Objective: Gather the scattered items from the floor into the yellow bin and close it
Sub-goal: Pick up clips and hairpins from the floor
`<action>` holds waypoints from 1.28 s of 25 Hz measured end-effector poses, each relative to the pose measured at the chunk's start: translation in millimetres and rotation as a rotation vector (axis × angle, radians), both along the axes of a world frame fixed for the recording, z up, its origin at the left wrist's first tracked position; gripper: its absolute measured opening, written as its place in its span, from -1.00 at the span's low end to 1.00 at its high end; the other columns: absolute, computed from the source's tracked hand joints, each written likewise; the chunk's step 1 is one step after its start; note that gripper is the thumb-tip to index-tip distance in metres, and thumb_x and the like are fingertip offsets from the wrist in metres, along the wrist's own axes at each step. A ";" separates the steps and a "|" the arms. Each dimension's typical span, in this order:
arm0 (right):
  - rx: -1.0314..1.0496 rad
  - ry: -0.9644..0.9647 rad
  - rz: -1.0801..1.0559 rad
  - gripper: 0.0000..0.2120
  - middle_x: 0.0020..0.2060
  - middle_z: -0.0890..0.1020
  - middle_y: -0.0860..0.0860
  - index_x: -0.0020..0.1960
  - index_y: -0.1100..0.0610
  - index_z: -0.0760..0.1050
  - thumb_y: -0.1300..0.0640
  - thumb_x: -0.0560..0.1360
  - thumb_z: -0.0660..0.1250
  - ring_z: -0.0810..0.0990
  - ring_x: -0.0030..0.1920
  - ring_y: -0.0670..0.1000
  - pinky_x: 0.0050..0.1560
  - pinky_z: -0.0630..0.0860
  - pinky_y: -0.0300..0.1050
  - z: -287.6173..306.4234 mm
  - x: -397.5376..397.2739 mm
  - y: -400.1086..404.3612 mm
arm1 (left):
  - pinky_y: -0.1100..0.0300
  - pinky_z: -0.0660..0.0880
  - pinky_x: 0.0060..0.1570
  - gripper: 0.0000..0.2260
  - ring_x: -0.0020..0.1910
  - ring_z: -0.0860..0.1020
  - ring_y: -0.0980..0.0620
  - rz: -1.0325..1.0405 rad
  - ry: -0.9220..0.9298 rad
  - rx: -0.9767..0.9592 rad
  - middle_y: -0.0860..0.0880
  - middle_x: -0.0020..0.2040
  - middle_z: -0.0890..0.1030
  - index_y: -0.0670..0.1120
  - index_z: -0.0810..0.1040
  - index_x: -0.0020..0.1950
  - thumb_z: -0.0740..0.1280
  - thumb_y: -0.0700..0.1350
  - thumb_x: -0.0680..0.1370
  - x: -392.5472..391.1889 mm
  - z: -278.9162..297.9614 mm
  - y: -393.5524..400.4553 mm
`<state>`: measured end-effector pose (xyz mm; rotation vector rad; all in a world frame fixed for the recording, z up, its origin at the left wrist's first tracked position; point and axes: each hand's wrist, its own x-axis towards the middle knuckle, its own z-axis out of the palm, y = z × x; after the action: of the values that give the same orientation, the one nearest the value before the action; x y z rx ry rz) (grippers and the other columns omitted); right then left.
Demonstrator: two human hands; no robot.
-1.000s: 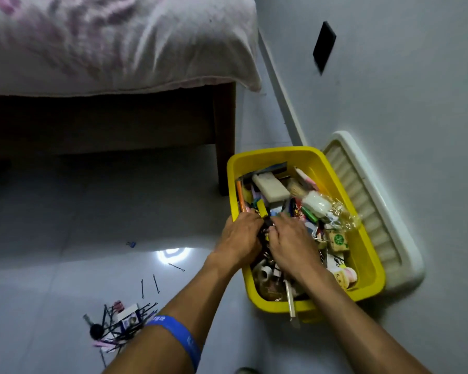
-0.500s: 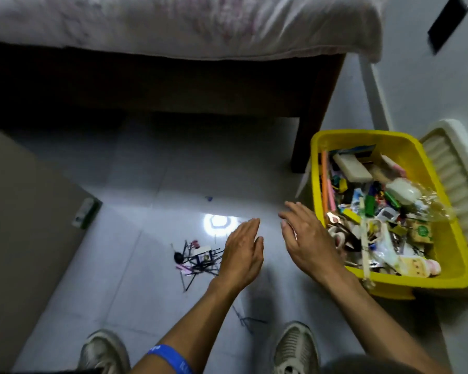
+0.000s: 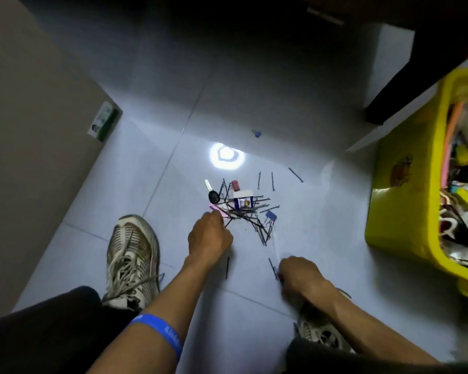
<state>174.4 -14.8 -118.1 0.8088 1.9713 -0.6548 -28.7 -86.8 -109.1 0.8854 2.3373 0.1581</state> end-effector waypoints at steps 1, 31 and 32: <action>0.011 0.058 -0.016 -0.88 0.01 0.61 0.11 -0.08 0.09 0.54 0.17 0.37 0.34 0.61 0.01 0.15 -0.16 0.37 -0.20 -6.6 -2.7 -0.1 | 0.15 0.44 -0.19 -0.89 -0.07 0.56 -0.12 -0.044 -0.059 -0.076 -0.07 -0.06 0.59 -0.07 0.55 -0.06 0.30 -0.08 0.47 -0.7 -3.8 -3.8; 0.442 0.598 -0.104 -0.72 0.21 0.45 0.14 0.24 0.18 0.42 0.23 0.54 0.23 0.43 0.13 0.16 0.15 0.45 0.07 -23.6 -189.3 199.4 | 0.27 0.28 0.15 -0.56 0.22 0.31 0.03 0.200 -0.078 0.250 0.03 0.25 0.37 -0.03 0.40 0.38 0.31 -0.14 0.50 -39.8 -30.6 37.8; 0.401 0.629 -0.126 -0.78 0.15 0.48 0.12 0.19 0.17 0.44 0.24 0.55 0.22 0.44 0.07 0.11 0.12 0.46 0.03 -26.1 -179.1 183.3 | 0.29 0.26 0.13 -0.57 0.18 0.28 0.07 0.181 -0.122 0.232 0.06 0.21 0.35 -0.03 0.42 0.36 0.31 -0.15 0.49 -36.9 -29.9 38.4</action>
<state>-4.6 168.5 -144.2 1.0636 2.6967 -0.6456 -65.6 -48.4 -139.0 0.7472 2.3123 0.5528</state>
